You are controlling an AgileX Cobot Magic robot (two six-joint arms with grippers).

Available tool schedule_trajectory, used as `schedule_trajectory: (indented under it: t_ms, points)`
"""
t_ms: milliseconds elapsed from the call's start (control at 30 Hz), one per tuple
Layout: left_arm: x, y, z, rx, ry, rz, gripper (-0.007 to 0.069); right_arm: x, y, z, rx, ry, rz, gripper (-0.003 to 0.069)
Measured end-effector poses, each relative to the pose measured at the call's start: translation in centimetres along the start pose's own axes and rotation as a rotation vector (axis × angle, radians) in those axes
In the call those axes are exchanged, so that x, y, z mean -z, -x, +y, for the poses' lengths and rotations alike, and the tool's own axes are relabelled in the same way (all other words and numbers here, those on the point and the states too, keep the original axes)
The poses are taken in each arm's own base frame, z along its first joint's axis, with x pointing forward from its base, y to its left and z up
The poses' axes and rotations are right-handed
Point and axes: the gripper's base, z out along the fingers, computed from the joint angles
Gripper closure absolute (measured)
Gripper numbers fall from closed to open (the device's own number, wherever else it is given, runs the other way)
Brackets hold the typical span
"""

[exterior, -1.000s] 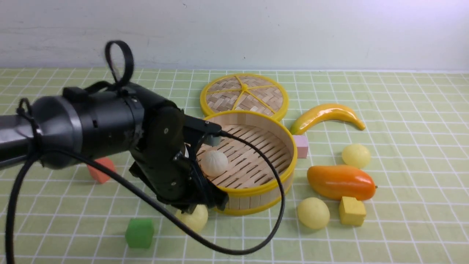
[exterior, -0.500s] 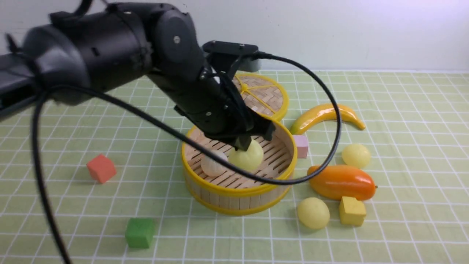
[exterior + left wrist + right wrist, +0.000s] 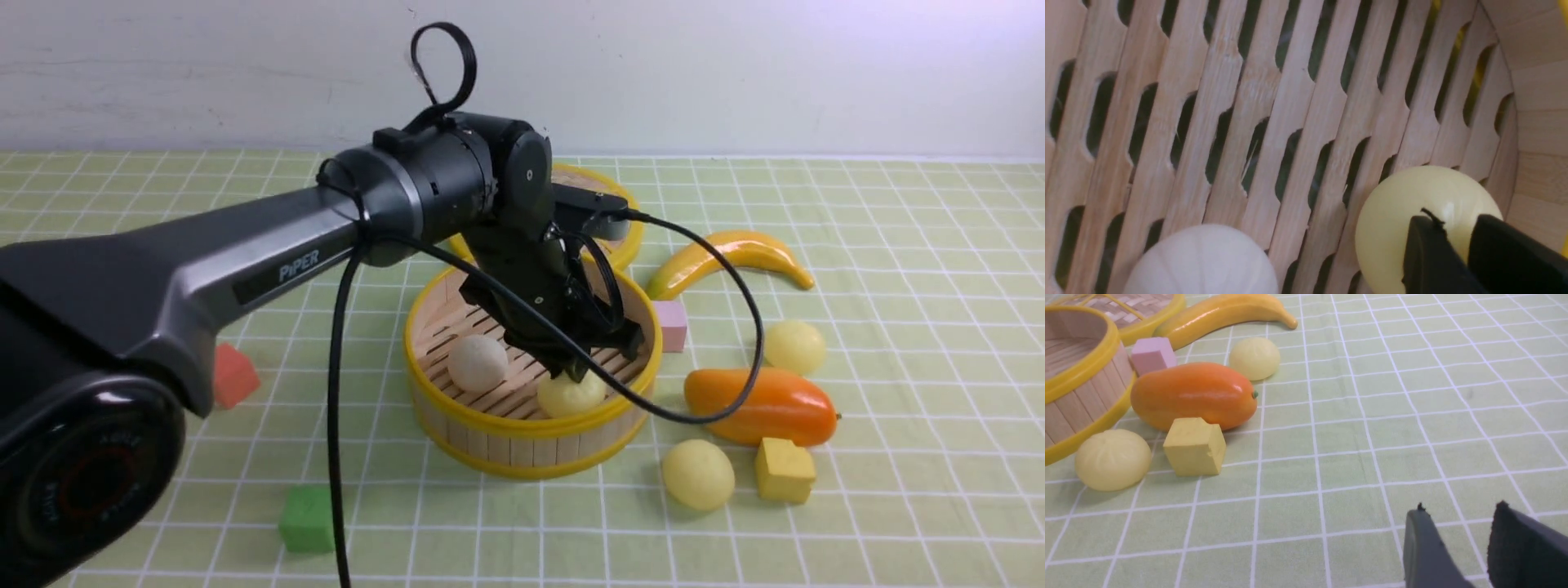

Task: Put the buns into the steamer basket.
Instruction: Use the left arm to put the steamed stuffed bun into the steamer, then use the right arm to grab a steamed stuffed bun

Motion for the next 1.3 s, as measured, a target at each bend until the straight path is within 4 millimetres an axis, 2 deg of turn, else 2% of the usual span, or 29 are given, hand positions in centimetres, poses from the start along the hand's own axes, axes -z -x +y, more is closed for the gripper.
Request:
schedule_trajectory:
  t_ms: [33, 67, 100, 133, 167, 200, 300, 333, 367, 433, 500, 533, 567, 700, 767, 800, 833, 867, 900, 1000, 1100, 1133, 1167, 1200, 1233, 1300]
  points:
    - [0.2, 0.1, 0.0, -0.002, 0.001, -0.004, 0.0428, 0.0, 0.0, 0.0, 0.000, 0.000, 0.000, 0.0418]
    - [1.2, 0.3, -0.1, -0.007, 0.008, -0.013, 0.0353, 0.0, 0.0, 0.0, 0.000, 0.000, 0.000, 0.0418]
    - [1.6, 0.3, -0.1, -0.005, 0.009, -0.017, 0.0347, 0.0, 0.0, 0.0, 0.000, 0.000, 0.000, 0.0418]
    - [3.5, 0.4, -0.3, 0.005, 0.011, -0.030, 0.0319, 0.0, 0.0, 0.0, 0.000, 0.000, 0.000, 0.0418]
    - [3.8, 0.4, -0.4, 0.004, 0.011, -0.033, 0.0319, 0.0, 0.0, 0.0, 0.000, 0.000, 0.000, 0.0418]
    - [6.8, 0.3, -0.8, -0.002, 0.008, -0.073, 0.0344, 0.0, 0.0, 0.0, 0.000, 0.000, 0.000, 0.0418]
    - [11.8, -1.0, -1.4, -0.027, -0.003, -0.167, 0.0472, 0.0, 0.0, 0.0, 0.000, 0.000, 0.000, 0.0418]
    - [12.5, -1.3, -1.4, -0.032, -0.005, -0.177, 0.0484, 0.0, 0.0, 0.0, 0.000, 0.000, 0.000, 0.0418]
    - [15.2, -2.9, -1.8, -0.039, -0.019, -0.244, 0.0591, 0.0, 0.0, 0.0, 0.000, 0.000, 0.000, 0.0418]
    - [17.7, -5.5, -2.0, -0.032, -0.038, -0.313, 0.0638, 0.0, 0.0, 0.0, 0.000, 0.000, 0.000, 0.0418]
    - [19.1, -8.2, -2.1, -0.011, -0.057, -0.382, 0.0638, 0.0, 0.0, 0.0, 0.000, 0.000, 0.000, 0.0418]
    - [19.5, -9.0, -2.1, 0.001, -0.066, -0.415, 0.0638, 0.0, 0.0, 0.0, 0.000, 0.000, 0.000, 0.0418]
    - [20.1, -11.7, -2.0, 0.023, -0.077, -0.463, 0.0638, 0.0, 0.0, 0.0, 0.000, 0.000, 0.000, 0.0418]
    - [20.8, -16.9, -1.6, 0.052, -0.083, -0.573, 0.0638, 0.0, 0.0, 0.0, 0.000, 0.000, 0.000, 0.0418]
    - [21.2, -20.5, -1.2, 0.062, -0.079, -0.660, 0.0638, 0.0, 0.0, 0.0, 0.000, 0.000, 0.000, 0.0418]
    - [21.2, -20.8, -1.2, 0.063, -0.079, -0.668, 0.0638, 0.0, 0.0, 0.0, 0.000, 0.000, 0.000, 0.0418]
    - [21.5, -23.6, -0.9, 0.075, -0.080, -0.747, 0.0638, 0.0, 0.0, 0.0, 0.000, 0.000, 0.000, 0.0418]
    - [21.5, -23.5, -0.8, 0.077, -0.080, -0.754, 0.0638, 0.0, 0.0, 0.0, 0.000, 0.000, 0.000, 0.0418]
    - [21.6, -26.2, -0.6, 0.085, -0.082, -0.823, 0.0638, 0.0, 0.1, 0.0, -0.008, 0.002, -0.006, 0.0418]
    - [21.5, -29.9, -0.1, 0.089, -0.086, -0.930, 0.0638, -0.1, 0.4, 0.3, -0.141, 0.039, -0.059, 0.0418]
    - [20.8, -32.4, 0.2, 0.089, -0.089, -0.981, 0.0638, 0.1, 1.4, 0.7, -0.427, 0.113, -0.157, 0.0418]
    - [20.7, -32.6, 0.2, 0.089, -0.089, -0.982, 0.0638, 0.1, 1.6, 0.7, -0.456, 0.120, -0.171, 0.0418]
    - [20.3, -33.6, 0.4, 0.088, -0.091, -1.004, 0.0638, 0.2, 2.1, 0.7, -0.608, 0.157, -0.215, 0.0418]
    - [20.3, -33.6, 0.4, 0.088, -0.091, -1.004, 0.0638, 0.2, 2.1, 0.7, -0.616, 0.158, -0.221, 0.0418]
    - [20.1, -34.2, 0.5, 0.089, -0.092, -1.028, 0.0638, 0.4, 2.5, 0.8, -0.748, 0.189, -0.234, 0.0418]
    - [20.2, -34.5, 0.5, 0.089, -0.094, -1.048, 0.0638, 0.9, 3.5, 1.3, -0.819, 0.230, -0.179, 0.0418]
